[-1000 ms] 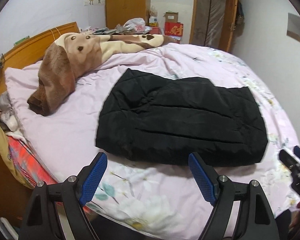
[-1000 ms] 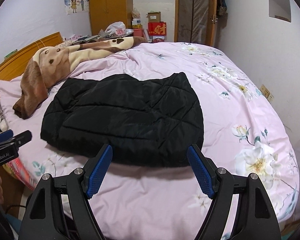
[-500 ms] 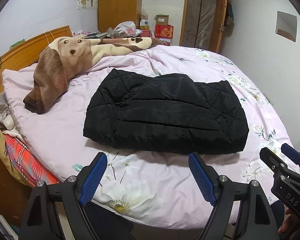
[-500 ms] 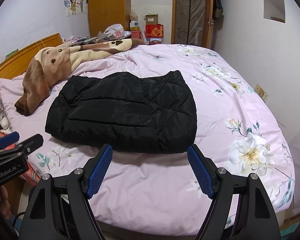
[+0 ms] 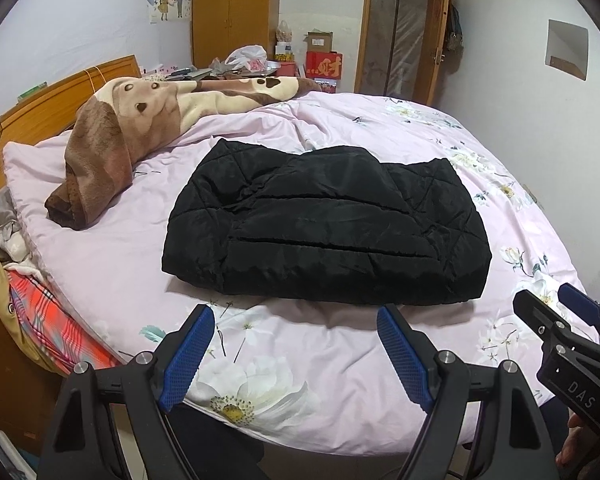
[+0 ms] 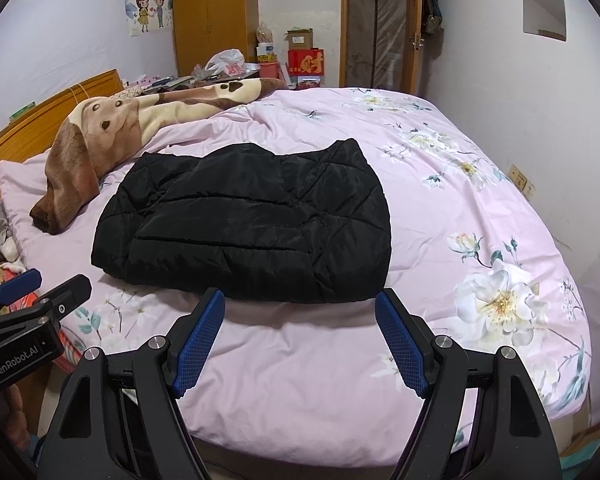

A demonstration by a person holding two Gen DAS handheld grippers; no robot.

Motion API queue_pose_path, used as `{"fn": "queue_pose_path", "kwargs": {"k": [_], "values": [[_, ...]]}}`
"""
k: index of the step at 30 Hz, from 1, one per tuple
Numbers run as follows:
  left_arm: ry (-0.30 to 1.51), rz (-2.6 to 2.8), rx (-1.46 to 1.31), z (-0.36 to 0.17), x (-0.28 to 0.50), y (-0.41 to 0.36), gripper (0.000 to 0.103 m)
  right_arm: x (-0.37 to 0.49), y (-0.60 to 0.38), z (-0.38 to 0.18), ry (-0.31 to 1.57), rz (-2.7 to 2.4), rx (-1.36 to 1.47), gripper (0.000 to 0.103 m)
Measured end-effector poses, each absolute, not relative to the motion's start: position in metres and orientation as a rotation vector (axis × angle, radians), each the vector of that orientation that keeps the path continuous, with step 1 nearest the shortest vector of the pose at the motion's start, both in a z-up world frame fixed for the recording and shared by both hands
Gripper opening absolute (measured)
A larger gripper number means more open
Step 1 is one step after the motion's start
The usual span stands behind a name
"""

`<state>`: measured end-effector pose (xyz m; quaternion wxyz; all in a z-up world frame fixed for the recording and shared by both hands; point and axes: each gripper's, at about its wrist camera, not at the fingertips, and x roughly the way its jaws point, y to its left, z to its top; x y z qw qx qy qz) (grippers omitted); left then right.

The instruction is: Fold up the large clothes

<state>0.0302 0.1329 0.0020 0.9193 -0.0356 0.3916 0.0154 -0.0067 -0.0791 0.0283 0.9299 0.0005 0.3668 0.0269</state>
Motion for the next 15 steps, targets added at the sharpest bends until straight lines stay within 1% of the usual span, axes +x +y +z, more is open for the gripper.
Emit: {"fn": "queue_pose_path", "kwargs": {"k": [15], "values": [[0.809, 0.046, -0.061, 0.0010, 0.0308, 0.1296, 0.083, -0.0083, -0.0783, 0.0272, 0.756, 0.056, -0.001, 0.077]]}}
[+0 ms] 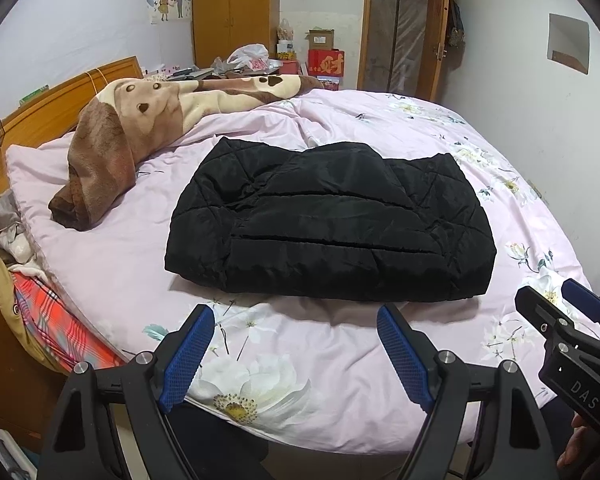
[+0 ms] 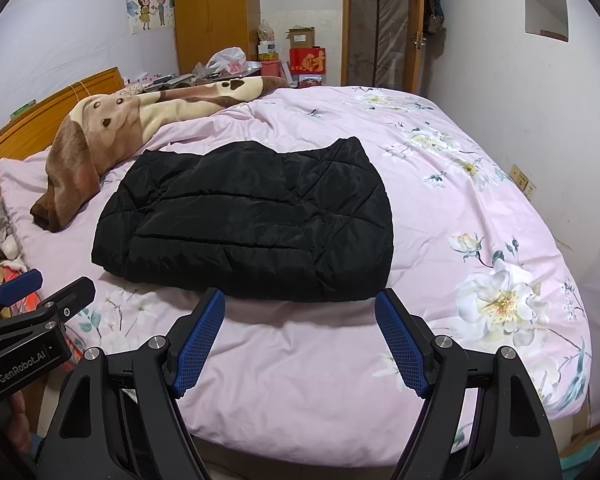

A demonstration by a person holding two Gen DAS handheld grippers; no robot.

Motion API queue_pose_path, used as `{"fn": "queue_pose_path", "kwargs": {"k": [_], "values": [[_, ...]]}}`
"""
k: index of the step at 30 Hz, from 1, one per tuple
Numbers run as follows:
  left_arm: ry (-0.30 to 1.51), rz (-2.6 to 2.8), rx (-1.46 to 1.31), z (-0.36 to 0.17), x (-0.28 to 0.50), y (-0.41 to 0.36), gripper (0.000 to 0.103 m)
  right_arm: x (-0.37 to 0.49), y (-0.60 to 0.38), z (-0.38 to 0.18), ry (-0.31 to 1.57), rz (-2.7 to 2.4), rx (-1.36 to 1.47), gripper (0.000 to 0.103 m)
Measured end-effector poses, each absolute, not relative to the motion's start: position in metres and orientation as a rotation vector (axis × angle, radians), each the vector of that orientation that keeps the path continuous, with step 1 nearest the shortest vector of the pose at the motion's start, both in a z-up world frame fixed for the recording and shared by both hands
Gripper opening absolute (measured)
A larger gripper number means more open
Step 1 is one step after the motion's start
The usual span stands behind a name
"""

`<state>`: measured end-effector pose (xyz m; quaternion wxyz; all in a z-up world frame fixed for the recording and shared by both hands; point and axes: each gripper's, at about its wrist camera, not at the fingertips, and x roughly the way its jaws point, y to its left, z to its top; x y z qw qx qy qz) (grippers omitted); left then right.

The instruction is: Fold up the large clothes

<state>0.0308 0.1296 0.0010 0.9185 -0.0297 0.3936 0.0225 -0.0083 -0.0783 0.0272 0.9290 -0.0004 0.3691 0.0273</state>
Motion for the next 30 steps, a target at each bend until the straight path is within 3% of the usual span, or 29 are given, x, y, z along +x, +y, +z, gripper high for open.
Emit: {"fn": "queue_pose_path", "kwargs": {"k": [30], "values": [[0.787, 0.043, -0.028, 0.0019, 0.0255, 0.1379, 0.083, -0.0103, -0.0792, 0.0268, 0.756, 0.062, -0.003, 0.077]]}}
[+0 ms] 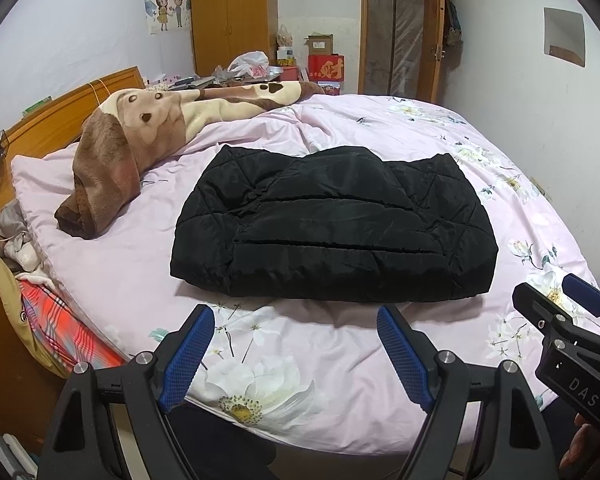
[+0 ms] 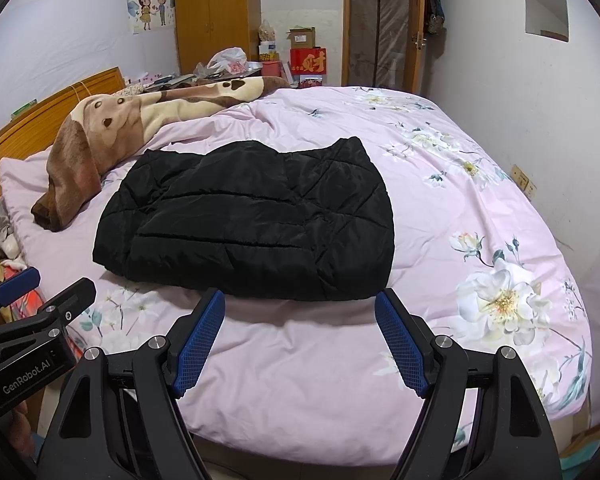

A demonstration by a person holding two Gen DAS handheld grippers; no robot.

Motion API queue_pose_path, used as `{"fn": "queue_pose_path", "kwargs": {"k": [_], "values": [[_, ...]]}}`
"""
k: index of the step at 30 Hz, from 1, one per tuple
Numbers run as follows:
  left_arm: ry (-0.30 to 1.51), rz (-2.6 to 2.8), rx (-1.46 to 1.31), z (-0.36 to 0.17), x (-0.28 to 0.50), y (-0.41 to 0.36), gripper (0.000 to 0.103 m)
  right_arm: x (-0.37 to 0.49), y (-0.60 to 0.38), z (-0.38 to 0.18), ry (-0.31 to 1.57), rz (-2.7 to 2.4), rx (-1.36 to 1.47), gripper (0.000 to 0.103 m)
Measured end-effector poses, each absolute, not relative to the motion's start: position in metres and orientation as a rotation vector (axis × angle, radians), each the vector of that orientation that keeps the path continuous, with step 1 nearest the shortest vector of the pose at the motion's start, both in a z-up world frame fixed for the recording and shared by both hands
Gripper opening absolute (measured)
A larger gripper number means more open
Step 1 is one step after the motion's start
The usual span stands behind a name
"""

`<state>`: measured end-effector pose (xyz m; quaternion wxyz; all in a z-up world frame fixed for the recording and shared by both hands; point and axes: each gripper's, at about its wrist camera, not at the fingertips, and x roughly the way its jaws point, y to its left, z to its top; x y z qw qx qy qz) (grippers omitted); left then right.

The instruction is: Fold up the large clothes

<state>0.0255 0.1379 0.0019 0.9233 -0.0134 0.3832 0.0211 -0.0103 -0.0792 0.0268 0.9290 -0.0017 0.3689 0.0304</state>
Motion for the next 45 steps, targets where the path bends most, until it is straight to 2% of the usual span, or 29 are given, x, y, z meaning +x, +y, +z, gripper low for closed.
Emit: {"fn": "queue_pose_path", "kwargs": {"k": [45], "values": [[0.801, 0.046, -0.032, -0.0037, 0.0242, 0.1394, 0.083, -0.0121, -0.0780, 0.0270, 0.757, 0.066, -0.005, 0.077]]}}
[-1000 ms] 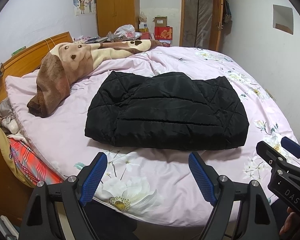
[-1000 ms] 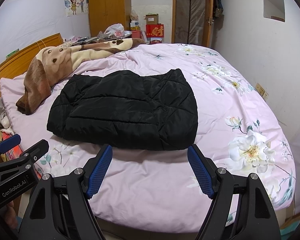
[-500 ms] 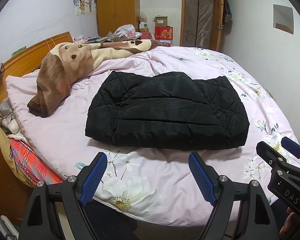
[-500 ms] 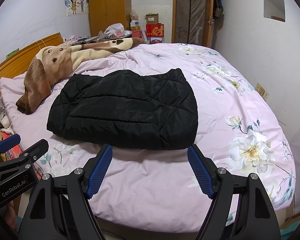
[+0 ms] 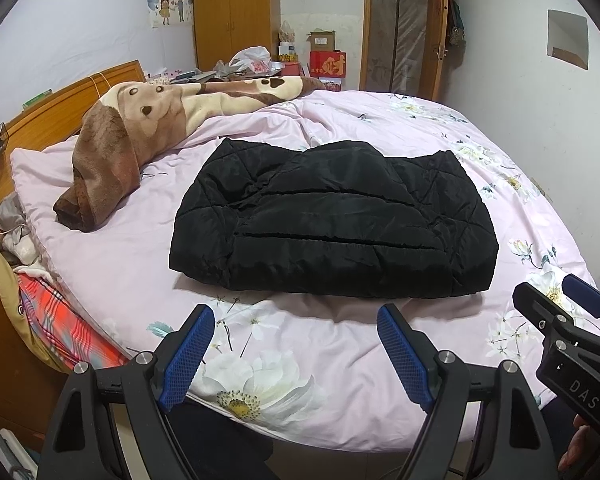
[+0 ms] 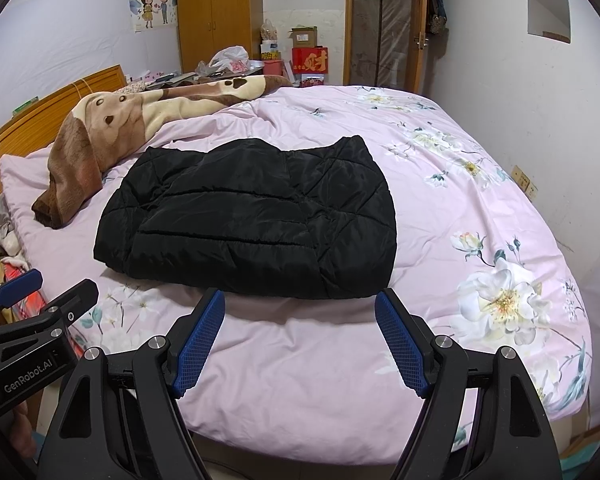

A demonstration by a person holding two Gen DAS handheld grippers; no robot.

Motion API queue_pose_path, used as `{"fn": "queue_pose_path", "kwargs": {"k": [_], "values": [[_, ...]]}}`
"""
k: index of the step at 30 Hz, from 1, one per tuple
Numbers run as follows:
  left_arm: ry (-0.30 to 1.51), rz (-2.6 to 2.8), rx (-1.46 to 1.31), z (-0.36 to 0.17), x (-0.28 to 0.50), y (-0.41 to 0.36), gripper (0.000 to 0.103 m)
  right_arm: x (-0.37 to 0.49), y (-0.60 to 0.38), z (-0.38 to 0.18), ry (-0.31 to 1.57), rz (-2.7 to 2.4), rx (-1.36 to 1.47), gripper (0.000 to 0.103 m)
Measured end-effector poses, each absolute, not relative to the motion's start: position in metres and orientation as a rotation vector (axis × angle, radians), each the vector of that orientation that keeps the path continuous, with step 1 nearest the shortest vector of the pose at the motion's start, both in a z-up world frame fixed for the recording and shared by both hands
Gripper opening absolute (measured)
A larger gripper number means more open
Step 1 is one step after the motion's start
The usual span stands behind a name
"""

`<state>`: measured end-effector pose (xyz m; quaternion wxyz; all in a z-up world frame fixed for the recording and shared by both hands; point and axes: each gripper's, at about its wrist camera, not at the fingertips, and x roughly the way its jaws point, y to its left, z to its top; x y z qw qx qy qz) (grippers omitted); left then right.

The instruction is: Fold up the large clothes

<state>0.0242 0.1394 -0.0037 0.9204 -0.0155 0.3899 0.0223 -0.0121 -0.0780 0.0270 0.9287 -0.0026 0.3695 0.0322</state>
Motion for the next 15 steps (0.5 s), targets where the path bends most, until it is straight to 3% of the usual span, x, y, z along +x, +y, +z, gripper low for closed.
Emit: {"fn": "queue_pose_path", "kwargs": {"k": [15], "values": [[0.803, 0.050, -0.035, -0.0061, 0.0242, 0.1376, 0.083, -0.0125, -0.0808, 0.0259, 0.760, 0.069, -0.007, 0.077]]}}
